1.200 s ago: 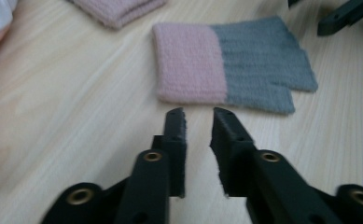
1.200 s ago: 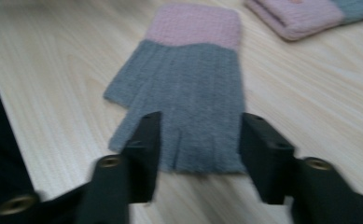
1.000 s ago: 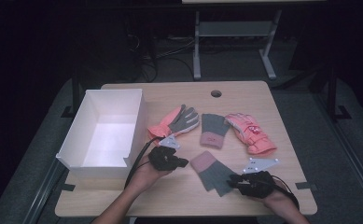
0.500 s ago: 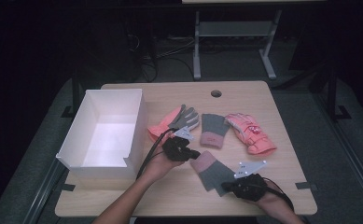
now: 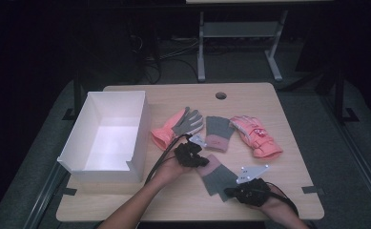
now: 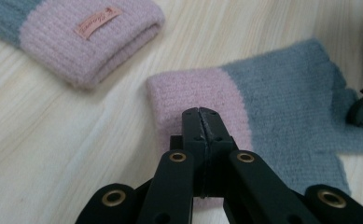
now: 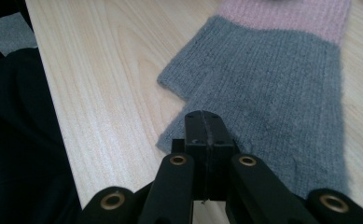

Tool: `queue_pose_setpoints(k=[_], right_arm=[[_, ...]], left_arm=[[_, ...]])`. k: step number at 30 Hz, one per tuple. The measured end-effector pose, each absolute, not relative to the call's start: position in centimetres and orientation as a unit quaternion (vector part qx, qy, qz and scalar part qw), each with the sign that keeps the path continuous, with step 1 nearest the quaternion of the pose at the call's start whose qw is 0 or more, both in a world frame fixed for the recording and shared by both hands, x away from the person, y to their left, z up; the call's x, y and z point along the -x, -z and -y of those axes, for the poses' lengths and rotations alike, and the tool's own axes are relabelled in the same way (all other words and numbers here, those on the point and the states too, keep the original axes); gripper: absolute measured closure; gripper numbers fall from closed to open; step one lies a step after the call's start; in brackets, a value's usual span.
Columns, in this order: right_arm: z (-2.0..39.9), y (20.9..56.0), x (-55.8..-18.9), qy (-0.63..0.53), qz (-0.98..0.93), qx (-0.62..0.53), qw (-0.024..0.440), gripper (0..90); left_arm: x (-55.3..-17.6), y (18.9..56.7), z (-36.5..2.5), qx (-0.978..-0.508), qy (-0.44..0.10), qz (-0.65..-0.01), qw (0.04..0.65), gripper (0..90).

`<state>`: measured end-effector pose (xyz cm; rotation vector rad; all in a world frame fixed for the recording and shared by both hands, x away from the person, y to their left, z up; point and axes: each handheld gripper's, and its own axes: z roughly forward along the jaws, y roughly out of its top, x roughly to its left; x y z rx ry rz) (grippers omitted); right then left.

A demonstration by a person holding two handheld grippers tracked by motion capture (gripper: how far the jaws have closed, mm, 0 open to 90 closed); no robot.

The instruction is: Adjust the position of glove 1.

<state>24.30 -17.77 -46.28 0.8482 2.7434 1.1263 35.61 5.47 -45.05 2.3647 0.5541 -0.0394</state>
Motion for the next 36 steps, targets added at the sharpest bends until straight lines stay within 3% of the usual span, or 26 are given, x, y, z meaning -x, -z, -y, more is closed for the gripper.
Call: queue_pose_setpoints(k=[14,29,36], right_arm=[[18.6,46.3,-25.9,-0.358,-0.884,-0.296,0.047,90.0],[17.8,46.3,-29.1,-0.352,-0.879,-0.313,0.075,90.0],[17.6,45.3,-29.3,-0.376,-0.868,-0.313,0.081,90.0]], left_arm=[[-34.1,44.9,-7.8,-0.917,0.032,-0.221,0.331,89.7],[-30.0,44.8,-9.4,-0.919,0.056,-0.209,0.329,89.7],[-30.3,43.7,-9.9,-0.915,0.039,-0.213,0.341,89.6]])
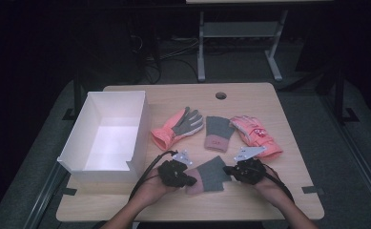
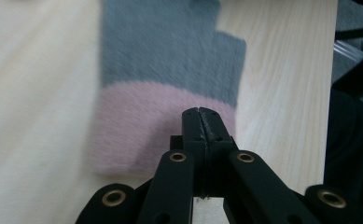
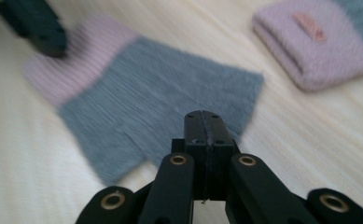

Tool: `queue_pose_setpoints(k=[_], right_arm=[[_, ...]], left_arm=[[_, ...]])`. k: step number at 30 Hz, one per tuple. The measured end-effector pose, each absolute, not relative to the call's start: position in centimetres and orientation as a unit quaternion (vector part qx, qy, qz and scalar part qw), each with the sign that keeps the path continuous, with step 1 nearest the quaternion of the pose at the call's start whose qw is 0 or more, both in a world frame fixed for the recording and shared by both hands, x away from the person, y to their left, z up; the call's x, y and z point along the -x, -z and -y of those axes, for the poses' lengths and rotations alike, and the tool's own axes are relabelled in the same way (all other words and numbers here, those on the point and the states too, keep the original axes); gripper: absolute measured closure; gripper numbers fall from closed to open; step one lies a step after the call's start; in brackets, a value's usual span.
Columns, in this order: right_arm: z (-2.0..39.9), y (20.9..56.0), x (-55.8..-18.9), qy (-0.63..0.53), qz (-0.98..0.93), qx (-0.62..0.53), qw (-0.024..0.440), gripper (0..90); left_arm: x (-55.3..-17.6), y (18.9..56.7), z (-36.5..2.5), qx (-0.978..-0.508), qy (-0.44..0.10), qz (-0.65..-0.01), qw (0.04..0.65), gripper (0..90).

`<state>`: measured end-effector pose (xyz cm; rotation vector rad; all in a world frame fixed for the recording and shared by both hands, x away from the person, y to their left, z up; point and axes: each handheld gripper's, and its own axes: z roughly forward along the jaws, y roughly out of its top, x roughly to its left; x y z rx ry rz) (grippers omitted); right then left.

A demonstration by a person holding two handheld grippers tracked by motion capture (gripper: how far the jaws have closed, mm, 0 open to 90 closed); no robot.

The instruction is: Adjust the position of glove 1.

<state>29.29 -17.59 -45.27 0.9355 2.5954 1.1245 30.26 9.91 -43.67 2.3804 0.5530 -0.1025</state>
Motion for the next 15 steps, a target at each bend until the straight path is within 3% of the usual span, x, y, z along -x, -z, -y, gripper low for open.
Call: queue_pose_setpoints(k=[9,15], right_arm=[[15.2,45.2,-26.8,-0.388,-0.881,-0.267,0.044,90.0],[13.8,45.7,-26.0,-0.371,-0.896,-0.244,0.033,90.0]], left_arm=[[-33.6,43.7,-10.6,-0.896,0.010,-0.261,0.359,89.6],[-34.1,45.1,-10.3,-0.905,0.009,-0.265,0.334,89.6]])
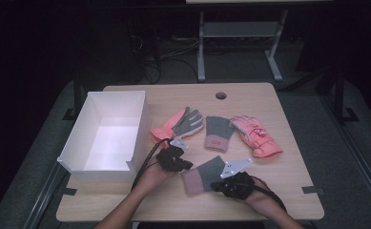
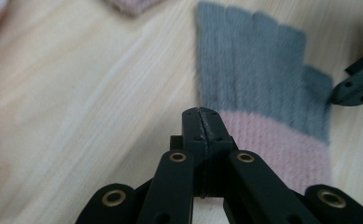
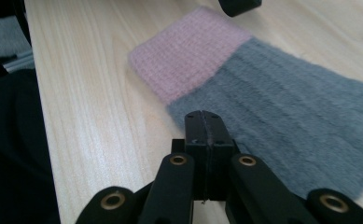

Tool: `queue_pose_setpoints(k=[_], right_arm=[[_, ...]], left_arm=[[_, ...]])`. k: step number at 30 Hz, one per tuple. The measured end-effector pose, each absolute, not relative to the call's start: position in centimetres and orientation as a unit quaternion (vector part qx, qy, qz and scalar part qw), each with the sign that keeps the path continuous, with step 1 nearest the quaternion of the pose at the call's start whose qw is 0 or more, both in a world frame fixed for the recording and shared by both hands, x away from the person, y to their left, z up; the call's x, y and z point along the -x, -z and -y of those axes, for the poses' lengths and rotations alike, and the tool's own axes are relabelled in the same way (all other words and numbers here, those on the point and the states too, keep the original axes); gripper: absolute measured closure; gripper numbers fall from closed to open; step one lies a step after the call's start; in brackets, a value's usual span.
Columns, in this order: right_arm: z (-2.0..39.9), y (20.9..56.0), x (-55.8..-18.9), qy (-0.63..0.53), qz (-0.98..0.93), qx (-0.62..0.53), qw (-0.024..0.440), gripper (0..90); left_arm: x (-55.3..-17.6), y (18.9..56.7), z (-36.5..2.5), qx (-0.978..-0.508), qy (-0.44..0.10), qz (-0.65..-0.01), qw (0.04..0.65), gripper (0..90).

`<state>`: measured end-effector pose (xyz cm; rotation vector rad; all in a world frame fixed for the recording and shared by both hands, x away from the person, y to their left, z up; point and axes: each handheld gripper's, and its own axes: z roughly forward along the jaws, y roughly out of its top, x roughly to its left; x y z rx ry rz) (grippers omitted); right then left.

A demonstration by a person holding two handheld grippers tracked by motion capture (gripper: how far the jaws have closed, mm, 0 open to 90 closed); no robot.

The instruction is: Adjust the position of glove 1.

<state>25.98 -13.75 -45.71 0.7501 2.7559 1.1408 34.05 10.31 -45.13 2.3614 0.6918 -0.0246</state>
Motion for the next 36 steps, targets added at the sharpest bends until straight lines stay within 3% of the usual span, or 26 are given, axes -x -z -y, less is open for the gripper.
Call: queue_pose_setpoints(k=[26,36], right_arm=[[15.1,46.1,-29.1,-0.358,-0.885,-0.293,0.048,90.0],[12.5,46.2,-31.4,-0.369,-0.886,-0.277,0.049,90.0]], left_arm=[[-30.6,45.3,-9.6,-0.919,0.056,-0.224,0.321,89.6],[-30.0,45.3,-9.3,-0.922,0.072,-0.202,0.322,89.6]])
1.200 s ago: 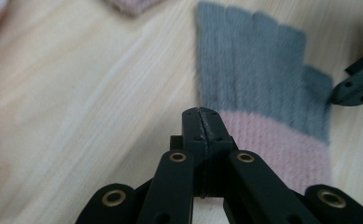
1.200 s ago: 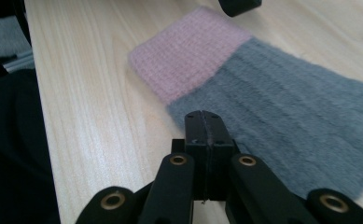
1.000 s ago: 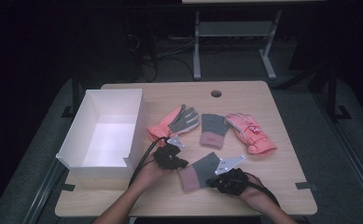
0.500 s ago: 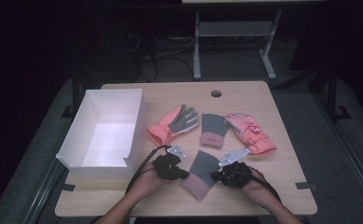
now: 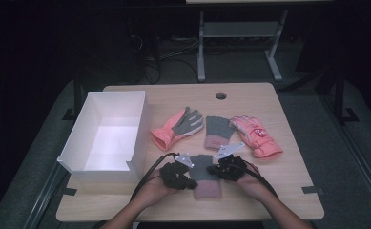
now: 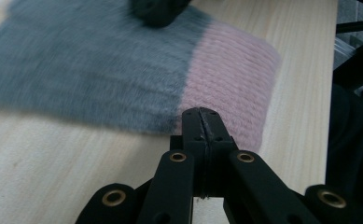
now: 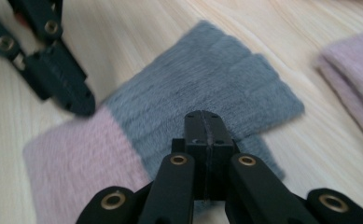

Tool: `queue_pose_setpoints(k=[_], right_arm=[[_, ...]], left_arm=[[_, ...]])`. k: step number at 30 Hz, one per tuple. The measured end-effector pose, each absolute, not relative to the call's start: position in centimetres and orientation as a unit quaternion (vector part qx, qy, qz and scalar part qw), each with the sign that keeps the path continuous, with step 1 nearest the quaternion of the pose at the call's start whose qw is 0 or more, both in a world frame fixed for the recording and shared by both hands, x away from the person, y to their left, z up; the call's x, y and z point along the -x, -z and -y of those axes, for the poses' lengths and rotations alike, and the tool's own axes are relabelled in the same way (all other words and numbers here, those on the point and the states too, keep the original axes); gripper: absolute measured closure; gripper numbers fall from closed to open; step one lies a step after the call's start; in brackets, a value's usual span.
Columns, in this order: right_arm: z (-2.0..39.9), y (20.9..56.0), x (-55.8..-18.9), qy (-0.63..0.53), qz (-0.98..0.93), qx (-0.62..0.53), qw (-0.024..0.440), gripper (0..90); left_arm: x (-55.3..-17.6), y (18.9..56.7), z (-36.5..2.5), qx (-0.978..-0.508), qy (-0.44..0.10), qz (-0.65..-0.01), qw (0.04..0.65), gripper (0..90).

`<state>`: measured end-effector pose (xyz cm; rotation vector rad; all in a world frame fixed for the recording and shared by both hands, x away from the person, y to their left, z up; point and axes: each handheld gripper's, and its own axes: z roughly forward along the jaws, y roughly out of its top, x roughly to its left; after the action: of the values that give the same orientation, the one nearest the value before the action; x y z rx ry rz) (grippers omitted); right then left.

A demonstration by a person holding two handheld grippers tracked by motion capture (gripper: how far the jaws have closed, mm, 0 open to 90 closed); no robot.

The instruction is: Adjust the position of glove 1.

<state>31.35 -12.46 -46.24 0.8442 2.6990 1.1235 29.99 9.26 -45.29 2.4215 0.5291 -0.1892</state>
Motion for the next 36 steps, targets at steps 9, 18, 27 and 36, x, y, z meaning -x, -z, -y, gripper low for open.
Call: queue_pose_setpoints(k=[9,18,27,36], right_arm=[[10.3,46.5,-32.5,-0.375,-0.887,-0.264,0.046,90.0],[11.0,45.4,-32.9,-0.390,-0.876,-0.279,0.047,90.0],[13.0,43.8,-36.7,-0.393,-0.853,-0.335,0.076,90.0],[12.4,44.0,-40.3,-0.369,-0.853,-0.352,0.111,90.0]], left_arm=[[-29.9,45.4,-9.0,-0.923,0.078,-0.195,0.322,89.6],[-29.9,44.7,-10.0,-0.915,0.069,-0.212,0.336,79.0],[-29.3,44.5,-11.7,-0.917,0.029,-0.213,0.336,37.6],[-28.5,44.8,-13.0,-0.909,-0.006,-0.240,0.340,17.6]])
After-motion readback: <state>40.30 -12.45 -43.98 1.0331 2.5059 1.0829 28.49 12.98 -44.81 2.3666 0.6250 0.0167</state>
